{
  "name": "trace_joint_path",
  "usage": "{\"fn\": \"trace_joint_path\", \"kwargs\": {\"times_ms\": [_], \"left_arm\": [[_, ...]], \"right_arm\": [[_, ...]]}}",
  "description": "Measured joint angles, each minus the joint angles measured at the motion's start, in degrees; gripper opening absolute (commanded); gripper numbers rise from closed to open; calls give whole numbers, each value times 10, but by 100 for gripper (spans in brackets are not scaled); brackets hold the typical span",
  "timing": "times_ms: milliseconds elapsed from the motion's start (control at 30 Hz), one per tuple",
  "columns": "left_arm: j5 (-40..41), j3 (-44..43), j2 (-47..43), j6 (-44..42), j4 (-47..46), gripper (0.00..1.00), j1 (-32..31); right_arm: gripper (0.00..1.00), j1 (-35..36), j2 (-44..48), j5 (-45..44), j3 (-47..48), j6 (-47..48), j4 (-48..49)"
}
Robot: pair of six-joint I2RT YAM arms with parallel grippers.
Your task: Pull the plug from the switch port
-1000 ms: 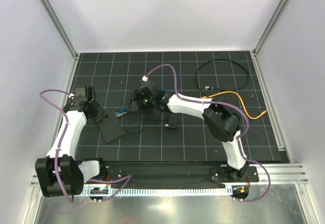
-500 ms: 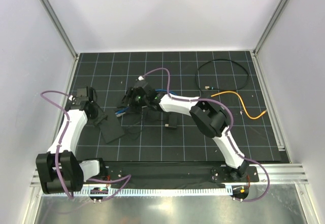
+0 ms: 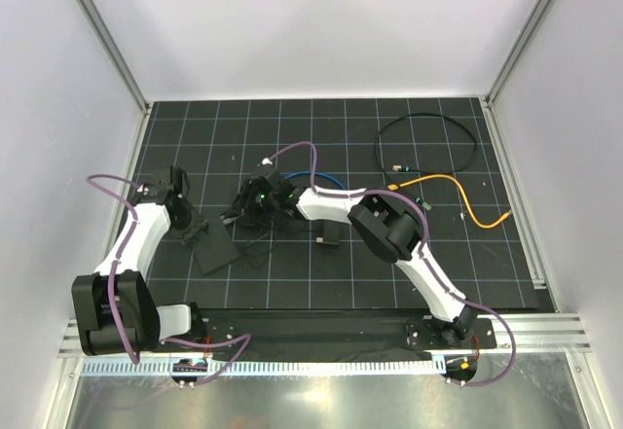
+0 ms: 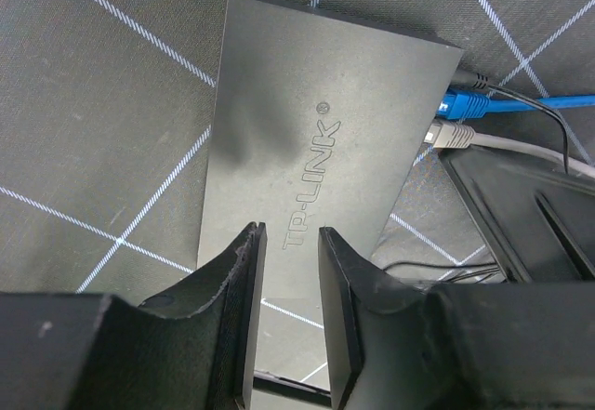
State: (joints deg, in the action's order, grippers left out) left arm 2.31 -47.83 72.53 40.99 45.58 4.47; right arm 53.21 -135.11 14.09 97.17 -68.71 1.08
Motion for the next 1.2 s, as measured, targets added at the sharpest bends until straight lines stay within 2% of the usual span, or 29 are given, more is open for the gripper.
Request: {"fn": "trace_joint_path", "kwargs": {"times_ms": [100,367,700,1000,1200], "left_arm": [[-1,3,0,-2,-3,27,0],[-4,4,16,-10,-9,20,0],[-4,4,22,-10,-9,20,0],[-4,4,24,-10,-9,20,0],[-4,4,24,-10,-9,20,0]], "right_arm": [[53,0,-7,-3,2,-5,5],[47,8,-13,-14,6,-5,10],[40,21,-20,-22,12,-5,17],[45,22,-20,-27,-7,-15,55],[45,22,-17,-33,-21,-22,78]]}}
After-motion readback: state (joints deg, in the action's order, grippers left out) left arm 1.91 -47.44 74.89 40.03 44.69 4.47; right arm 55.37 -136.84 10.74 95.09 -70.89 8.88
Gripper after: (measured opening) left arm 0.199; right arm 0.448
